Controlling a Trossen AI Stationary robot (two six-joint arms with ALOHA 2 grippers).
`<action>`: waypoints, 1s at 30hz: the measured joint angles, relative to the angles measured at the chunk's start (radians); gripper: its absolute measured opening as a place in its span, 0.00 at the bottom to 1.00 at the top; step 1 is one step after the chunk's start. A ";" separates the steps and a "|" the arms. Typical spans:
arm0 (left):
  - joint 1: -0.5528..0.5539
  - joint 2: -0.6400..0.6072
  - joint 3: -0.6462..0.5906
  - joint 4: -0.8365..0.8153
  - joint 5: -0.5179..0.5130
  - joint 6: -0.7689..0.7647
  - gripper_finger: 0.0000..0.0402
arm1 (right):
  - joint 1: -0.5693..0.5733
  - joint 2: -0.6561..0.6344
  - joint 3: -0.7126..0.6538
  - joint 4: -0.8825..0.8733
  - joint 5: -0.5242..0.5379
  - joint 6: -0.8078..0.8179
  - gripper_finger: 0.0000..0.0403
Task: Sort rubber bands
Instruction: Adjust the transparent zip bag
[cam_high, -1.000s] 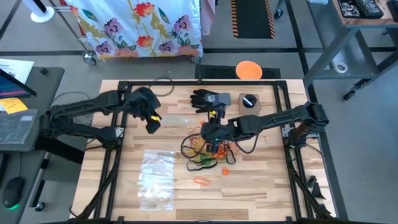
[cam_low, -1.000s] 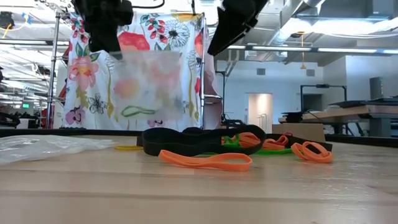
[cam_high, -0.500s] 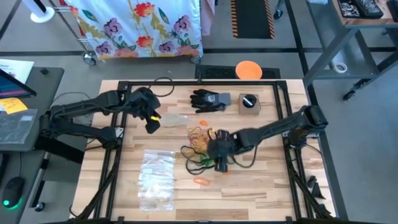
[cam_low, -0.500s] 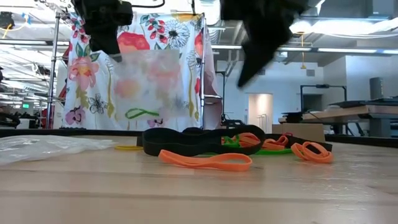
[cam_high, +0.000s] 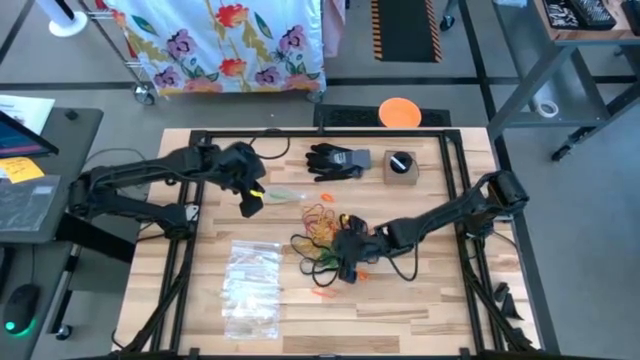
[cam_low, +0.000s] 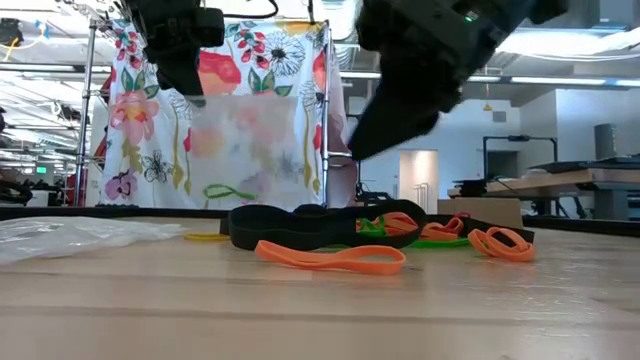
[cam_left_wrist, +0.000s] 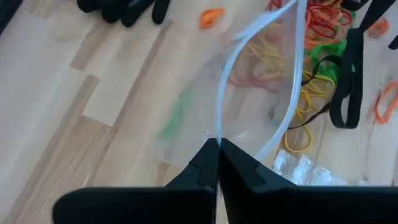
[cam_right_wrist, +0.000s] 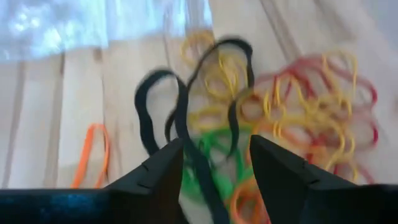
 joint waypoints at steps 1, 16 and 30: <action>0.000 0.005 0.000 0.001 0.001 0.000 0.00 | -0.012 0.000 0.000 0.031 -0.011 -0.022 0.45; 0.000 0.018 0.000 0.014 0.000 -0.011 0.00 | -0.069 0.000 -0.028 0.004 -0.088 -0.028 0.43; 0.000 0.018 0.000 0.034 -0.001 0.031 0.00 | -0.068 0.000 -0.094 0.148 -0.085 -0.018 0.43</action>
